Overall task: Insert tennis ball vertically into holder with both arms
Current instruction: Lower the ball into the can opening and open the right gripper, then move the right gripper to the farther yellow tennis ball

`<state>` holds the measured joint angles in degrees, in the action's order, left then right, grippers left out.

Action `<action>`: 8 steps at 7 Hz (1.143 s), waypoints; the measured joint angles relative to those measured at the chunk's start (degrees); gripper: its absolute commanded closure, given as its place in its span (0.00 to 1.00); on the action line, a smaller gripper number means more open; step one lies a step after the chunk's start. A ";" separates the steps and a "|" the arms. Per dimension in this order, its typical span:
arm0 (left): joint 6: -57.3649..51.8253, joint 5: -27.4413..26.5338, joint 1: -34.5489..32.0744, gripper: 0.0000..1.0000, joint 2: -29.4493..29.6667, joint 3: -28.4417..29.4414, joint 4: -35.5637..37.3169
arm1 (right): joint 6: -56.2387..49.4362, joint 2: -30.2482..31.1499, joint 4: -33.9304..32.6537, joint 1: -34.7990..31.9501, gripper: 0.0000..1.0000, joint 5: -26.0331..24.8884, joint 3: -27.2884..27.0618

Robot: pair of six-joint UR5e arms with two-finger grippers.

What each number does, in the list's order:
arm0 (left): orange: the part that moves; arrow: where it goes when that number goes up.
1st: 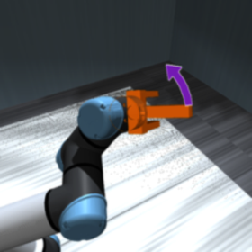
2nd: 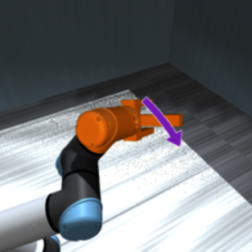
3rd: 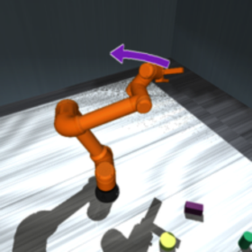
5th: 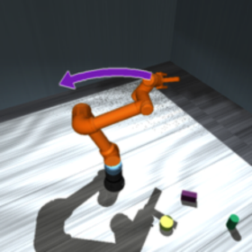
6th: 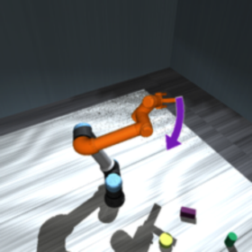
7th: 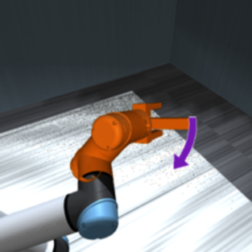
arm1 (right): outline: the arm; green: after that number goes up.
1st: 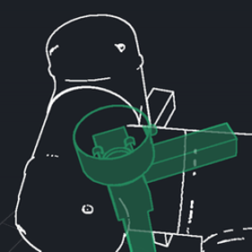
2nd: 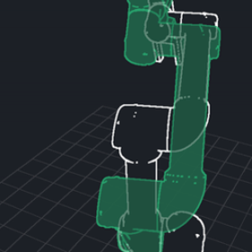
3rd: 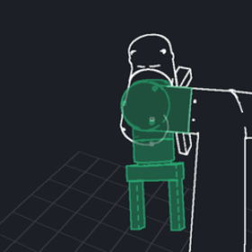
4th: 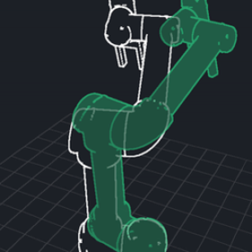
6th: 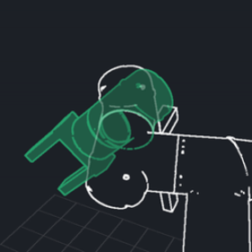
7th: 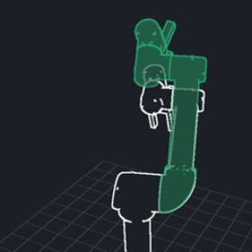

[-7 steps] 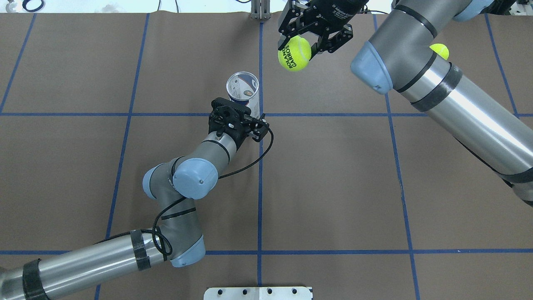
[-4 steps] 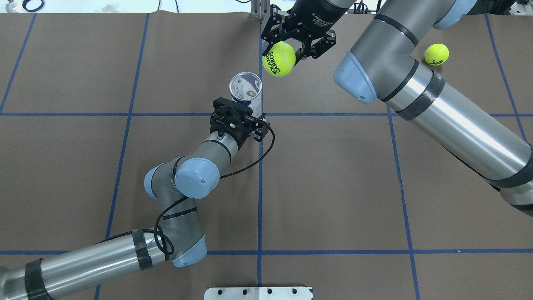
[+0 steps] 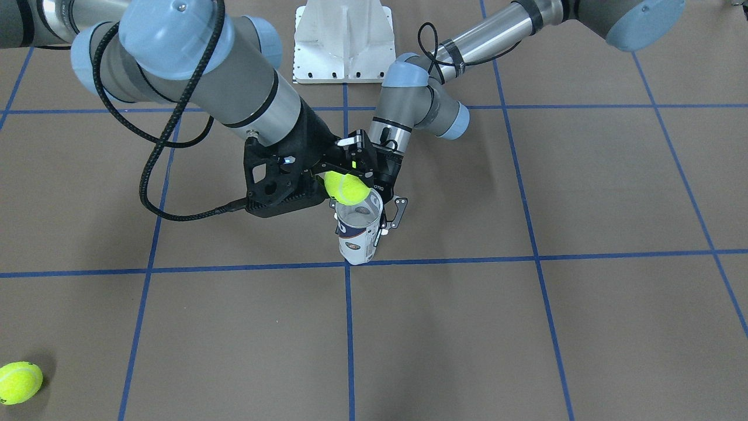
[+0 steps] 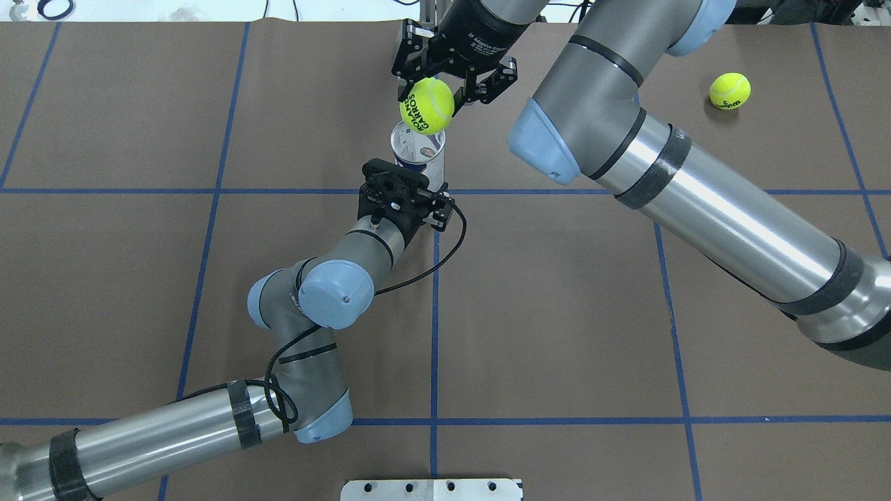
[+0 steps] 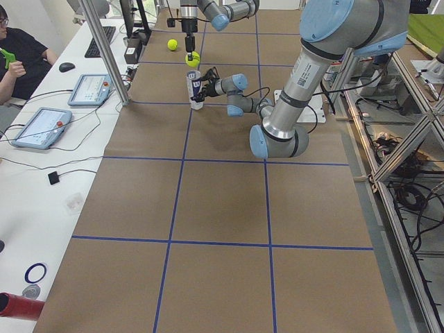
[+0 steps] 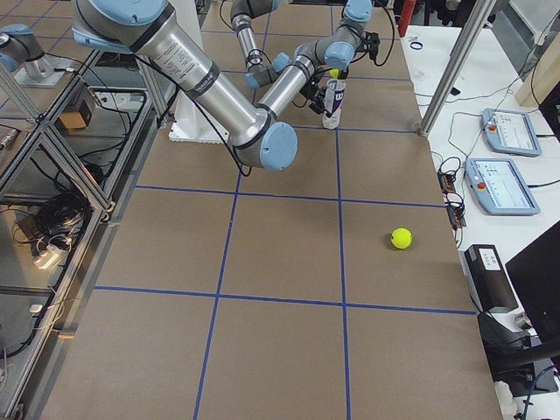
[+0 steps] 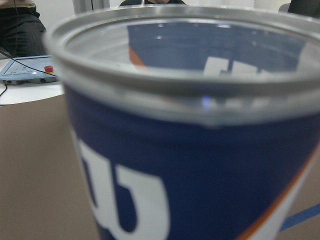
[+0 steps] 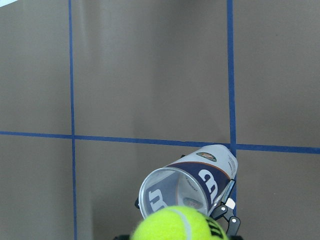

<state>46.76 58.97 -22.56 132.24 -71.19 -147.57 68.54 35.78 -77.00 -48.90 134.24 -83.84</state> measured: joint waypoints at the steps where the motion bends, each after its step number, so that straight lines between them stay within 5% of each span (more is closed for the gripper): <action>1: 0.00 0.00 -0.02 0.23 0.05 0.00 0.00 | -0.04 -0.43 0.00 0.55 1.00 -1.04 0.82; 2: 0.00 0.00 -0.02 0.23 0.07 0.00 0.00 | -0.06 -0.57 0.00 0.89 1.00 -1.79 1.27; 3: -0.02 0.00 -0.02 0.23 0.06 0.00 0.00 | -0.07 -0.59 0.00 1.16 0.83 -2.52 1.53; 4: -0.06 0.02 -0.03 0.23 0.04 0.00 0.00 | -0.05 -0.64 0.00 1.49 0.03 -3.34 1.67; 8: -0.09 0.26 -0.03 0.23 0.03 0.00 0.00 | 2.55 -0.85 0.43 2.35 0.01 -6.88 1.55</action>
<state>46.67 59.23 -22.59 132.27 -71.19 -147.57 71.08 34.93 -76.56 -46.55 127.37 -82.28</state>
